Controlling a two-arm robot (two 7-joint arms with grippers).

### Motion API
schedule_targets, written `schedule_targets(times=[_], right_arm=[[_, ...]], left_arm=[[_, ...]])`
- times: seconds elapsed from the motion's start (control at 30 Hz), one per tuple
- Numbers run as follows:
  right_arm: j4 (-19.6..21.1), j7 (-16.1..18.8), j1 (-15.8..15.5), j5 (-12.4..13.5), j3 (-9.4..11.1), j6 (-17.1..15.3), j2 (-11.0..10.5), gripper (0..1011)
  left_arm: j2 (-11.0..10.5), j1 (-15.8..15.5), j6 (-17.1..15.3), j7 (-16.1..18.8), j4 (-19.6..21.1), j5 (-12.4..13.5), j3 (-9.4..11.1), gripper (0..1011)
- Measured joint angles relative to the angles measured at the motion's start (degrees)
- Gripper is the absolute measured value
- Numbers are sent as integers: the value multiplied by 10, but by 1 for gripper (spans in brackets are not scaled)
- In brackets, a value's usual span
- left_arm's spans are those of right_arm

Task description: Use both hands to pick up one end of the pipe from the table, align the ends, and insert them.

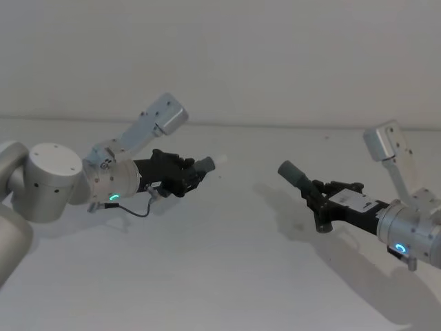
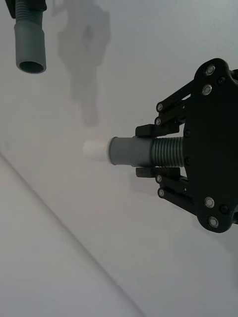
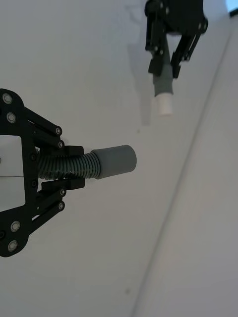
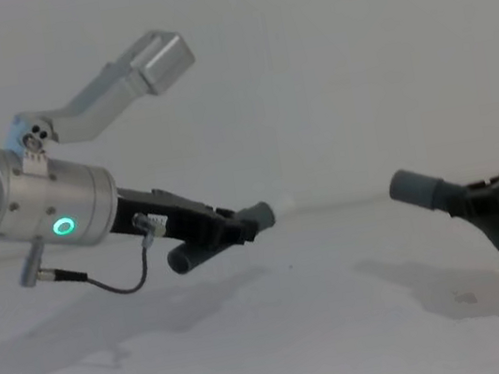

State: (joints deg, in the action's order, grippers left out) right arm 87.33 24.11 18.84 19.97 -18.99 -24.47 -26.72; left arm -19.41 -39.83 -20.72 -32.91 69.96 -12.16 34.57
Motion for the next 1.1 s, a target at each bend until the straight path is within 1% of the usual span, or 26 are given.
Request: schedule_targets(times=[0.03,0.13,0.17,0.33,0.37,0.43,0.5,0.53,0.57,0.67,0.7,0.77,0.83,1.0,1.1], right_arm=[[3,8,-1,1,0,9,-4,264],[9,20,-1,3,0,22,-12,264],[12,29,-1,5,-1,30,-18,263],[20,59,-1,10,-4,51,-33,264],[22,69,0,12,-6,57,-40,264],[23,74,1,12,-7,59,-42,264],[27,104,5,16,-13,72,-57,264],[27,108,6,17,-14,74,-59,264],[28,121,9,18,-17,78,-66,263],[29,138,13,20,-22,83,-74,264],[29,152,16,21,-26,87,-79,264],[29,164,20,22,-30,90,-85,264],[28,184,25,23,-36,93,-91,264],[24,229,40,24,-54,100,-106,264],[21,245,48,24,-62,101,-112,264]], left_arm=[[-3,0,4,-5,4,0,0,345],[-10,0,10,-12,11,-1,1,345],[-14,-1,14,-19,14,-1,2,345],[-28,-5,24,-38,23,-1,7,345],[-33,-7,28,-44,26,-1,8,345],[-42,-10,35,-57,29,-1,12,345],[-48,-13,41,-67,31,-1,15,345],[-50,-14,44,-71,32,-1,16,345],[-52,-15,46,-75,32,-1,16,345],[-60,-19,55,-88,33,-1,20,345],[-62,-20,59,-93,33,-2,21,345],[-68,-23,66,-103,33,-3,24,345],[-71,-25,72,-111,32,-4,25,345],[-80,-32,95,-142,29,-10,32,345],[-85,-36,106,-158,27,-13,36,345]])
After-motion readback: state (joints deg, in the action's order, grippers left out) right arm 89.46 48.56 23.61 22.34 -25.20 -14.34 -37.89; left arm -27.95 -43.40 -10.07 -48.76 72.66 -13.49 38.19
